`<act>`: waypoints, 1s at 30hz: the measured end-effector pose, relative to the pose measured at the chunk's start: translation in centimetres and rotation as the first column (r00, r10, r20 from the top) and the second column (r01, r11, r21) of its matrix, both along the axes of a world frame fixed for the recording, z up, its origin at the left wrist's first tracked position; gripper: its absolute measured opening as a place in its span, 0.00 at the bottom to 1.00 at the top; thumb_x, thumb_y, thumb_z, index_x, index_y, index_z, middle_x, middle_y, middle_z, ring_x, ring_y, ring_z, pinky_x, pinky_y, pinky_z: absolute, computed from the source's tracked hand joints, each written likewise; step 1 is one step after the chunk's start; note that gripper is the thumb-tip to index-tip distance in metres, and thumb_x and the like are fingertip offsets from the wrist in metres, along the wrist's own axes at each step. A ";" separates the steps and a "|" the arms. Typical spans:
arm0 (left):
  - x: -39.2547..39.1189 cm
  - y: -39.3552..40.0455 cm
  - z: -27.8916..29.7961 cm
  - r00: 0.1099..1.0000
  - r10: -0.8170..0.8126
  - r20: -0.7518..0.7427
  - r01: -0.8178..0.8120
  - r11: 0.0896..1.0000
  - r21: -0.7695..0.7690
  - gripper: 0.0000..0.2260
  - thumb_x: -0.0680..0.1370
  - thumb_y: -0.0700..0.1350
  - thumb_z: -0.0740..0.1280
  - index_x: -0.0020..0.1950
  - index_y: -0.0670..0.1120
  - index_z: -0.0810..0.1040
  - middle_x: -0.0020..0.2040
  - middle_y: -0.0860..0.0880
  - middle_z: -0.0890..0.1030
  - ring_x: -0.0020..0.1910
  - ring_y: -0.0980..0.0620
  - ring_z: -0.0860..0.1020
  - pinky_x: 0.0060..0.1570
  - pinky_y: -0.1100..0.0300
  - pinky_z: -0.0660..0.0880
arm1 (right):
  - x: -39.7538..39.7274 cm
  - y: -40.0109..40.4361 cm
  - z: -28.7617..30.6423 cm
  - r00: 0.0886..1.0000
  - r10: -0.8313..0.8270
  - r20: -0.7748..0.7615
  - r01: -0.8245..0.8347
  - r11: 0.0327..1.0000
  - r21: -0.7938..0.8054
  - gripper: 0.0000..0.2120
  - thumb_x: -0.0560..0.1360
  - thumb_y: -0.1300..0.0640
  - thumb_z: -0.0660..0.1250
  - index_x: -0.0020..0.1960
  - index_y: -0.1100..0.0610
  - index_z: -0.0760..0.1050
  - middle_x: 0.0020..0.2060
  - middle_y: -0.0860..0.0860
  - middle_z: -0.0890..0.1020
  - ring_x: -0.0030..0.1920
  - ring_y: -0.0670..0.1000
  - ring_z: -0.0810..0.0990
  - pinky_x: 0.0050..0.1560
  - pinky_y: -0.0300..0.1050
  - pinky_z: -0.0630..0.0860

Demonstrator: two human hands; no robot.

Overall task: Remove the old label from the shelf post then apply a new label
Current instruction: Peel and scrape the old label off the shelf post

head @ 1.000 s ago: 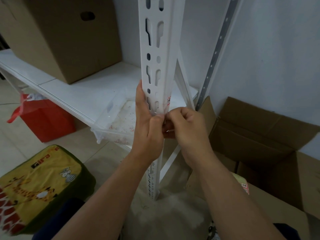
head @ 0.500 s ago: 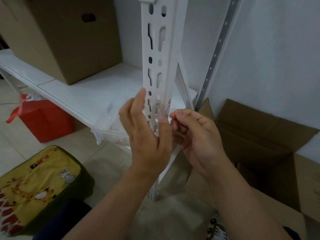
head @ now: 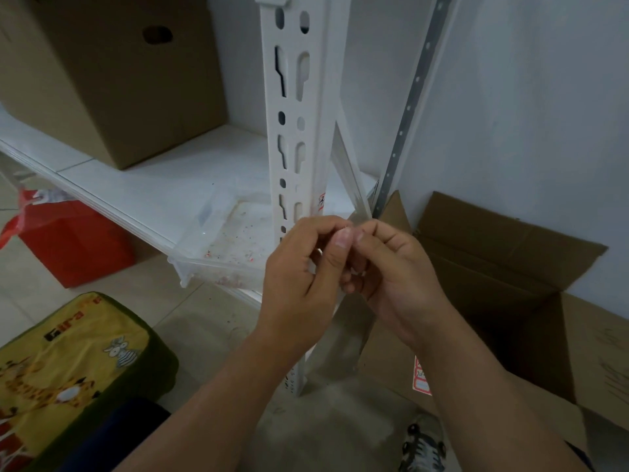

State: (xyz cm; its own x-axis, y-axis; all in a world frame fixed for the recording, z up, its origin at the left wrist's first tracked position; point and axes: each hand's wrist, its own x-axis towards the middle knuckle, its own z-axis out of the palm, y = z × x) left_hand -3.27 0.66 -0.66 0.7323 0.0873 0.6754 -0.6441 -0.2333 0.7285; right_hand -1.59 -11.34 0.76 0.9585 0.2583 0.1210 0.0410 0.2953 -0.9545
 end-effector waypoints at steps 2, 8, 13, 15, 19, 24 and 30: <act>0.1 0.2 -0.1 1.000 0.017 -0.019 -0.017 1.000 -0.004 0.05 0.80 0.44 0.62 0.51 0.48 0.77 0.42 0.53 0.80 0.40 0.54 0.80 0.41 0.60 0.78 | -0.3 -0.1 -0.1 0.986 -0.093 0.138 0.115 0.981 -0.156 0.09 0.74 0.54 0.66 0.38 0.58 0.75 0.28 0.51 0.76 0.30 0.50 0.76 0.31 0.40 0.74; 0.2 0.4 -0.2 0.992 -0.020 -0.124 0.014 0.999 -0.047 0.03 0.79 0.47 0.65 0.49 0.55 0.78 0.43 0.53 0.82 0.40 0.48 0.81 0.40 0.48 0.80 | -0.3 -0.6 -1.0 0.786 -0.223 0.576 0.521 0.742 -0.422 0.11 0.76 0.50 0.66 0.41 0.57 0.74 0.31 0.52 0.75 0.30 0.51 0.75 0.29 0.46 0.74; -0.1 -0.1 -0.3 0.977 -0.106 -0.187 0.100 0.994 -0.044 0.03 0.79 0.45 0.68 0.47 0.53 0.78 0.39 0.54 0.81 0.36 0.54 0.80 0.38 0.60 0.79 | -0.7 -2.1 -1.8 0.643 -0.173 0.746 0.678 0.583 -0.448 0.13 0.78 0.50 0.62 0.43 0.59 0.76 0.32 0.49 0.77 0.32 0.47 0.76 0.31 0.46 0.72; -0.4 -0.5 -0.4 0.972 -0.127 -0.198 0.123 0.992 -0.030 0.05 0.78 0.44 0.67 0.46 0.54 0.77 0.37 0.55 0.81 0.35 0.57 0.80 0.37 0.64 0.78 | -1.2 -2.7 -2.0 0.606 -0.149 0.782 0.718 0.526 -0.456 0.12 0.78 0.51 0.62 0.43 0.58 0.75 0.33 0.49 0.76 0.32 0.46 0.74 0.31 0.43 0.70; -1.0 -1.2 -0.8 0.969 -0.127 -0.210 0.134 0.991 0.018 0.06 0.79 0.45 0.66 0.45 0.56 0.75 0.35 0.53 0.80 0.34 0.56 0.80 0.37 0.64 0.78 | -2.5 -3.5 -2.2 0.614 -0.140 0.777 0.718 0.509 -0.476 0.10 0.79 0.52 0.60 0.45 0.57 0.75 0.34 0.46 0.75 0.33 0.45 0.73 0.31 0.37 0.69; -1.4 -1.3 -1.0 0.978 -0.114 -0.174 0.117 0.993 0.004 0.09 0.82 0.50 0.61 0.42 0.51 0.72 0.29 0.48 0.77 0.29 0.55 0.77 0.32 0.61 0.76 | -4.5 -4.4 -1.5 0.781 -0.200 0.591 0.560 0.644 -0.522 0.06 0.80 0.52 0.60 0.50 0.52 0.75 0.37 0.47 0.78 0.38 0.48 0.79 0.36 0.43 0.77; -1.3 -0.3 -0.4 0.998 0.044 -0.041 -0.045 0.999 -0.018 0.26 0.80 0.55 0.60 0.30 0.38 0.72 0.22 0.47 0.73 0.22 0.52 0.74 0.26 0.55 0.73 | -6.5 -3.7 0.0 0.939 -0.248 0.239 0.323 0.877 -0.357 0.13 0.78 0.52 0.58 0.45 0.59 0.77 0.33 0.54 0.80 0.37 0.56 0.81 0.35 0.42 0.78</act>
